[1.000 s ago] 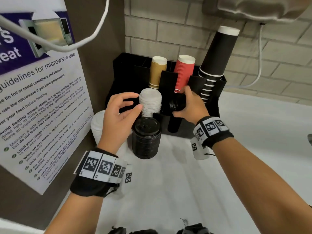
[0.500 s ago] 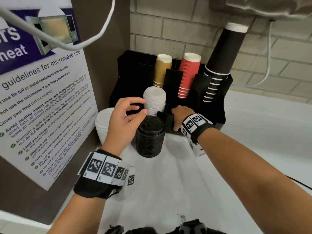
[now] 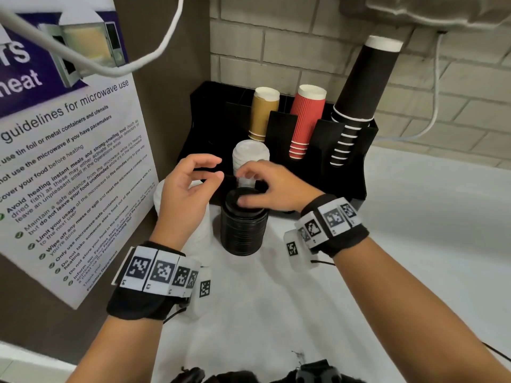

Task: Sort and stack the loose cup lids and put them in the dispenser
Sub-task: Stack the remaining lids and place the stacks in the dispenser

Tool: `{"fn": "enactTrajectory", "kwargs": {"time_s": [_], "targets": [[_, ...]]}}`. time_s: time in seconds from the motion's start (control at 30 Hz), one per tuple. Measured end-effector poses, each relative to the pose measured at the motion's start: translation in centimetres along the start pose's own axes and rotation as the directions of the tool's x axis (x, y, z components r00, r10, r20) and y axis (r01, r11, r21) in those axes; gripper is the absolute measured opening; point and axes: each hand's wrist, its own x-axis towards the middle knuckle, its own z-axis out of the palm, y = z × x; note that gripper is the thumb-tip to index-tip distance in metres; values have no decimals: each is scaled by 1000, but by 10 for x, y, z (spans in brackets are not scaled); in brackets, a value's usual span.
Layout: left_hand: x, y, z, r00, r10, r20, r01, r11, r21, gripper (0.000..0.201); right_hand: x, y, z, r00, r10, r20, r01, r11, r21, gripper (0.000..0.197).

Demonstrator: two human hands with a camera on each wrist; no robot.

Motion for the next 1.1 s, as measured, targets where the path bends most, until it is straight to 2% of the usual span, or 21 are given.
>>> {"fn": "enactTrajectory", "kwargs": {"time_s": [0.07, 0.17, 0.43, 0.53, 0.63, 0.7, 0.77, 0.9, 1.1], "targets": [[0, -1, -1, 1000, -1, -3, 1, 1000, 2, 21, -1, -4, 10, 988, 46, 151, -39, 998, -51, 75], [-1, -2, -2, 1000, -14, 4, 14, 1000, 11, 19, 2, -1, 22, 980, 77, 181, -67, 996, -60, 89], [-2, -2, -1, 1000, -3, 17, 3, 1000, 12, 20, 3, 1, 28, 988, 55, 141, -48, 997, -53, 80], [-4, -2, 2, 999, 14, 47, -15, 1000, 15, 26, -2, -2, 16, 999, 3, -35, -1, 998, 57, 75], [-6, -5, 7, 989, -34, 143, 32, 999, 18, 50, -13, -9, 1, 976, -27, -216, 106, 924, 366, 66], [-8, -5, 11, 971, -82, 227, 91, 995, -30, 76, -20, -17, -4, 976, -6, -219, 130, 820, 557, 62], [-10, -4, 19, 958, -74, 278, 117, 983, -141, 89, -25, -21, -6, 978, -13, -207, 143, 764, 629, 58], [-9, -4, 24, 960, -32, 277, 101, 966, -238, 86, -36, -20, -13, 985, -23, -171, 137, 710, 691, 56], [-8, -4, 28, 947, 10, 322, 79, 962, -263, 82, -47, -11, -22, 992, -24, -121, 105, 675, 730, 55]]}}
